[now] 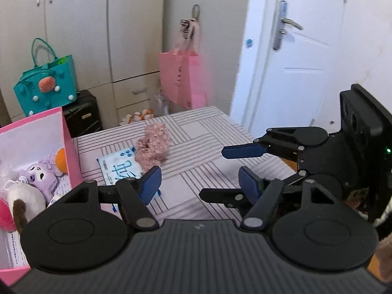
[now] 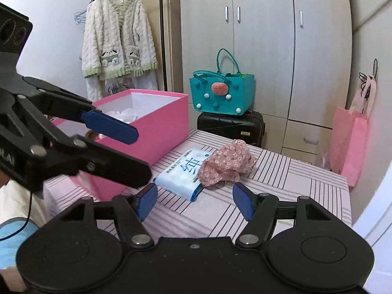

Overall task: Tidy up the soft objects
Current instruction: 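Move the left gripper toward the pink floral cloth on the table, then close the left gripper on the pink floral cloth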

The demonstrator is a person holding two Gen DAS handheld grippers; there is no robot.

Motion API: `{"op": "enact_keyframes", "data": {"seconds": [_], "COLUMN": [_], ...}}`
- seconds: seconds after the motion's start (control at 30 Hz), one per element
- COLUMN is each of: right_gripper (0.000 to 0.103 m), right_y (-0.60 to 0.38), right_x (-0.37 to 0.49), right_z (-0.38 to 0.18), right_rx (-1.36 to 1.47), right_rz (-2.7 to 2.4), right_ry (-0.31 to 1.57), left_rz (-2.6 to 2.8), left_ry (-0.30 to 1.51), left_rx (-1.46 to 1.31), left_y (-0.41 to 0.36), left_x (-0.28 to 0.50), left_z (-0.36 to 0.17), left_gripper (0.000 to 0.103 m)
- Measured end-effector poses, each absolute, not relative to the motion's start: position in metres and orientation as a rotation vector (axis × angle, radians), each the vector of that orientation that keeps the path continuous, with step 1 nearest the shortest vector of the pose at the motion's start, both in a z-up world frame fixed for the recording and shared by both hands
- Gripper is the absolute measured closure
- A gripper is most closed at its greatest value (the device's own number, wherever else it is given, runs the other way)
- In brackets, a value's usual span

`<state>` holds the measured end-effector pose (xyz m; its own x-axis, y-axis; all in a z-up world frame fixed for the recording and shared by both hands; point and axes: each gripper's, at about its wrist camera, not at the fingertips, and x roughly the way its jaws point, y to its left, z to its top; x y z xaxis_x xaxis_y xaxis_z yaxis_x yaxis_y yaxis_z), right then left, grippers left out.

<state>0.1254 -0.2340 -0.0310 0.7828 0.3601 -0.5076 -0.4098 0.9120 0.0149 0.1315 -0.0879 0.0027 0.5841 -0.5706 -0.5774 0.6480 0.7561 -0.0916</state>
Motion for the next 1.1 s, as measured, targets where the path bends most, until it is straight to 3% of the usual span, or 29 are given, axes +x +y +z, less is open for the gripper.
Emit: {"op": "enact_keyframes", "data": {"seconds": [0.1, 0.23, 0.37, 0.4, 0.47, 0.57, 0.9, 1.0, 1.07, 1.1], "right_gripper": [0.030, 0.021, 0.020, 0.020, 0.020, 0.020, 0.020, 0.021, 0.031, 0.043], "right_y": [-0.235, -0.238, -0.243, -0.245, -0.249, -0.252, -0.264, -0.262, -0.261, -0.259], "right_x": [0.142, 0.165, 0.189, 0.196, 0.212, 0.240, 0.297, 0.300, 0.299, 0.296], "right_z": [-0.038, -0.056, -0.067, -0.069, -0.073, -0.083, -0.103, -0.106, -0.106, -0.107], "right_rx": [-0.101, -0.130, -0.146, -0.138, -0.127, -0.175, -0.098, -0.096, -0.101, -0.112], "right_rz": [0.422, 0.386, 0.384, 0.385, 0.400, 0.397, 0.544, 0.573, 0.588, 0.599], "right_ry": [0.528, 0.537, 0.542, 0.541, 0.550, 0.553, 0.657, 0.668, 0.661, 0.659], "left_rz": [-0.668, -0.586, -0.528, -0.520, -0.485, -0.428, -0.320, -0.334, -0.348, -0.361], "left_ry": [0.594, 0.545, 0.529, 0.539, 0.577, 0.588, 0.700, 0.722, 0.736, 0.739], "left_rx": [0.109, 0.104, 0.087, 0.079, 0.077, 0.080, -0.105, -0.163, -0.201, -0.217], "left_y": [-0.092, -0.099, -0.116, -0.121, -0.135, -0.149, -0.146, -0.142, -0.139, -0.137], "left_x": [0.141, 0.152, 0.174, 0.181, 0.197, 0.221, 0.271, 0.278, 0.281, 0.281], "left_z": [-0.010, -0.025, -0.038, -0.040, -0.044, -0.048, -0.086, -0.094, -0.098, -0.099], "left_gripper": [0.035, 0.035, 0.035, 0.035, 0.044, 0.047, 0.049, 0.072, 0.084, 0.087]}}
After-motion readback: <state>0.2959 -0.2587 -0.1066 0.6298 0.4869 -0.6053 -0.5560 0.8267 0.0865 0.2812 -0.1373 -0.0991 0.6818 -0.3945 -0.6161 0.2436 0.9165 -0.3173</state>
